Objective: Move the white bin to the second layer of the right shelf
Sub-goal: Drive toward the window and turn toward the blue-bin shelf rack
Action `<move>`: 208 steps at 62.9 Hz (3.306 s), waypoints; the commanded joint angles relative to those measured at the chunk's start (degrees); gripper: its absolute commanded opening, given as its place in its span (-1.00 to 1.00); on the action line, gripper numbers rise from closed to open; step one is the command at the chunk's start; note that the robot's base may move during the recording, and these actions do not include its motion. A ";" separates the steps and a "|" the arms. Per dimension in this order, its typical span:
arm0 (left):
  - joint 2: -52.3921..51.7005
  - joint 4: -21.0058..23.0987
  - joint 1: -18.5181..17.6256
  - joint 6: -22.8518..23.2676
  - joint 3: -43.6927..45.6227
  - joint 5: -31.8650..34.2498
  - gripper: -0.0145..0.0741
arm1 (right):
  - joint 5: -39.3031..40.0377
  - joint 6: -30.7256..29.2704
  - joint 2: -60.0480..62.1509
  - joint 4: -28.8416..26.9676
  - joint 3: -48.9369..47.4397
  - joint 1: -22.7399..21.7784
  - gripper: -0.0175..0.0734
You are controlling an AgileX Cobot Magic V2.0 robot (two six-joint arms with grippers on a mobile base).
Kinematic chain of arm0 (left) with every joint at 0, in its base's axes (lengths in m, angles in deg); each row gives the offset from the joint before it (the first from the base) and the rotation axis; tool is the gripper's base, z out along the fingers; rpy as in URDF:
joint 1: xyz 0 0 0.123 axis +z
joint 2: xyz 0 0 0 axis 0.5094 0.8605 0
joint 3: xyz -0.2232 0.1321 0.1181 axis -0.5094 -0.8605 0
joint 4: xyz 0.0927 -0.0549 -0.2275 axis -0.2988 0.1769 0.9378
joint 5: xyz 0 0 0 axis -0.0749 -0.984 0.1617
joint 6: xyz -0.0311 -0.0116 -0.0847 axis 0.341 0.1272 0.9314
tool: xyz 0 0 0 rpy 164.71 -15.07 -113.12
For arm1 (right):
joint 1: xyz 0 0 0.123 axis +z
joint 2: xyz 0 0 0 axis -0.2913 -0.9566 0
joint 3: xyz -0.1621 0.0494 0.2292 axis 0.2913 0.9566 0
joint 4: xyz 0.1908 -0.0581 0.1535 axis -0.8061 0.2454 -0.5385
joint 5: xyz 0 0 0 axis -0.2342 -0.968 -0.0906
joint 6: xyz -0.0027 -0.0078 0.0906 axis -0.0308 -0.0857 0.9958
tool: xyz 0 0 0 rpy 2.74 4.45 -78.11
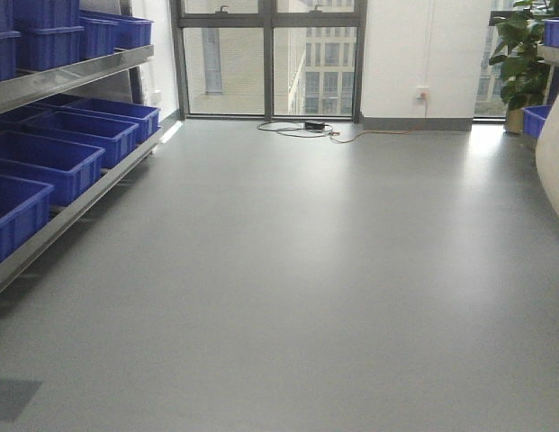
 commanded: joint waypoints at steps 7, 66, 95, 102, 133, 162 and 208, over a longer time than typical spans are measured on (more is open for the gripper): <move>-0.76 0.05 -0.43 0.30 -1.61 5.01 -0.48 | 4.15 -0.31 -0.08 -0.19 -1.65 -0.25 -0.45; -0.76 0.05 -0.43 0.30 -1.61 5.01 -0.48 | 4.10 -0.31 -0.08 -0.19 -1.65 -0.25 -0.45; -0.76 0.05 -0.43 0.30 -1.61 5.01 -0.48 | 4.10 -0.31 -0.08 -0.19 -1.65 -0.25 -0.45; -0.76 0.05 -0.43 0.30 -1.61 5.01 -0.48 | 4.10 -0.31 -0.08 -0.19 -1.65 -0.25 -0.45; -0.76 0.05 -0.43 0.30 -1.61 5.01 -0.48 | 4.09 -0.31 -0.08 -0.19 -1.65 -0.25 -0.45; -0.76 0.05 -0.43 0.30 -1.61 5.01 -0.48 | 4.14 -0.31 -0.80 -0.19 -1.65 -0.25 -0.45; -0.76 0.05 -0.43 0.30 -1.61 5.01 -0.48 | 4.14 -0.31 -0.72 -0.19 -1.65 -0.25 -0.45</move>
